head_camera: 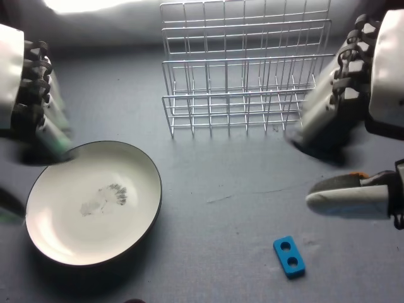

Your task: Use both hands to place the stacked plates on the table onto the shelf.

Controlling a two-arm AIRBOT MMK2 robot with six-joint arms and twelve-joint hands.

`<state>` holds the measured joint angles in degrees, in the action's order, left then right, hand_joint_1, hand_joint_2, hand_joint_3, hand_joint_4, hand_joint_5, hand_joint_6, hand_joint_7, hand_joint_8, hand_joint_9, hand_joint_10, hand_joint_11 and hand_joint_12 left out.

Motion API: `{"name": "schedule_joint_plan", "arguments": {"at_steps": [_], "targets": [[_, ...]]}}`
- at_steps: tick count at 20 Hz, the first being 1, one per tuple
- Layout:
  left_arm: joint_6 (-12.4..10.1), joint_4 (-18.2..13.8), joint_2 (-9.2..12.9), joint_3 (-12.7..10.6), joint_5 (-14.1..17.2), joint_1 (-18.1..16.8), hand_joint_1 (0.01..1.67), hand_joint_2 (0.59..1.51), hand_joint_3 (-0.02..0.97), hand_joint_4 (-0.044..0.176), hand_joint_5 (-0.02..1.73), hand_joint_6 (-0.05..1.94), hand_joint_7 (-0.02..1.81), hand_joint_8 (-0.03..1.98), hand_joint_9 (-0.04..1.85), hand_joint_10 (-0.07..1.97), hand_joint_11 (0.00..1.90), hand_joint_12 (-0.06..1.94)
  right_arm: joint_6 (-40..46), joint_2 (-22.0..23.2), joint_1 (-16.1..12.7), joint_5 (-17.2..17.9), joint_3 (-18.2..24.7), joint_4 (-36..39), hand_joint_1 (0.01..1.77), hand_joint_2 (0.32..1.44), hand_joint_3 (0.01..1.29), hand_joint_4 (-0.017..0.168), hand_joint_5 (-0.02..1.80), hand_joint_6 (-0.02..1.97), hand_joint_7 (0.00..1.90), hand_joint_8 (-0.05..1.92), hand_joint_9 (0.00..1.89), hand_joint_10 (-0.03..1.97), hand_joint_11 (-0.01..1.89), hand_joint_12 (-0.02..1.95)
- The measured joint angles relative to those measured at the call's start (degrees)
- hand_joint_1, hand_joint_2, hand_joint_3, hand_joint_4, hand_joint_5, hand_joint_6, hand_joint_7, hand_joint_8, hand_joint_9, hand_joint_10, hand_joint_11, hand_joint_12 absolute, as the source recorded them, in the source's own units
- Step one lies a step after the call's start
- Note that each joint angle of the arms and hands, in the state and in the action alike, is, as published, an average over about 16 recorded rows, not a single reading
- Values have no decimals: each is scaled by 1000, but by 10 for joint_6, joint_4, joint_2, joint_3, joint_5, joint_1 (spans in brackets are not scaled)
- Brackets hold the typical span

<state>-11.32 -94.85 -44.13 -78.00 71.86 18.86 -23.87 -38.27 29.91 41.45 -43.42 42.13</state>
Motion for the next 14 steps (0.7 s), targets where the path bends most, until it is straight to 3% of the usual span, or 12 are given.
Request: {"name": "schedule_joint_plan", "arguments": {"at_steps": [9,11,14], "targets": [[2,1,-1,-8,-6,20,28,1096,63,-4,91,90,111,101,137,109,170,104,-44,0,11,2,-1,-41,84,1208,29,2,159,173,161,156,156,160,191,149],[7,3,-4,-13,-8,34,20,1096,49,-1,17,-4,23,0,34,9,54,-2,-65,0,15,5,-1,-52,149,1188,14,3,49,35,47,23,42,24,64,36],[20,7,-9,-26,-12,62,20,1092,49,-3,9,-11,16,-9,13,9,16,-11,-93,1,22,8,-1,-68,335,1140,14,3,18,22,17,18,14,12,17,39]]}}
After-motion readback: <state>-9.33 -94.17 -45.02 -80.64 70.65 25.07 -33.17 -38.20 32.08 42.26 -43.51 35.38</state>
